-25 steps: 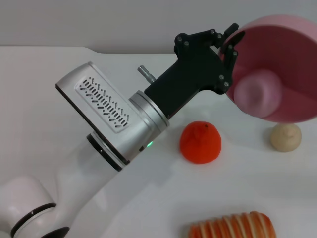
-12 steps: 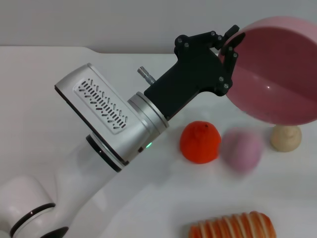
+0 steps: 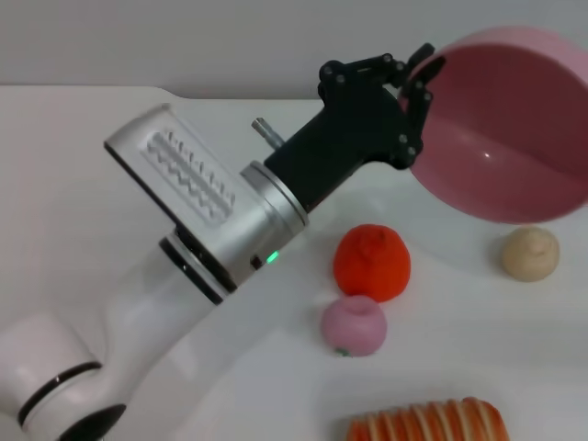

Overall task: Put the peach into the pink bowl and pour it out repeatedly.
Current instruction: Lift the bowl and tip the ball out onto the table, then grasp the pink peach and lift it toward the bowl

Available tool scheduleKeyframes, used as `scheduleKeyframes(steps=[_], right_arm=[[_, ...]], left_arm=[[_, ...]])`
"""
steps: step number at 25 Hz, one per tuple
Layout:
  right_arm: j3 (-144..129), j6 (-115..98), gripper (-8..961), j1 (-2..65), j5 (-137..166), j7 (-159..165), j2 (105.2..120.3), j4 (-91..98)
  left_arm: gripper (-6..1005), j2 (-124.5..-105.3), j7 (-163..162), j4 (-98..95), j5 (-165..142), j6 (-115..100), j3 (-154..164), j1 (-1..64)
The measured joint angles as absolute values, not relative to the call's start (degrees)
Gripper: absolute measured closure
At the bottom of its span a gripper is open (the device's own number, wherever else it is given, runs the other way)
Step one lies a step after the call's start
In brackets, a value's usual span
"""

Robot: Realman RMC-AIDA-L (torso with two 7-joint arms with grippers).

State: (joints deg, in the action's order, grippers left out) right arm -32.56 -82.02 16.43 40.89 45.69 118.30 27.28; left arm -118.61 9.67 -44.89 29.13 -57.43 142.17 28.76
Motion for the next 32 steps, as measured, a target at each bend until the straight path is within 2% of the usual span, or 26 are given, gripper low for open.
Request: scheduleKeyframes(steps=[7,17,25,32], right_arm=[[-33.1,-82.2,516,16.4,41.5,46.0,118.31,27.2],[-38.8,-84.7,521,15.9,46.6,48.6,117.99,29.1],[-38.9,-97.4,524,16.2,63.8,61.9,118.03,42.8],[-43.5,-108.7,528,19.4,80.9,80.9,118.05,63.4]], left_arm=[[953,-117.92,-0.8,-47.2,28.7,-40.5,134.6,31.9],[953,-117.77,-3.6,-55.4,25.1,5.8,116.4,40.6],[953,-117.93,13.7,-53.9,36.8,25.9,101.9,47.1],[953,-118.0,36.7,-45.1,54.5,38.6,86.2,51.3]])
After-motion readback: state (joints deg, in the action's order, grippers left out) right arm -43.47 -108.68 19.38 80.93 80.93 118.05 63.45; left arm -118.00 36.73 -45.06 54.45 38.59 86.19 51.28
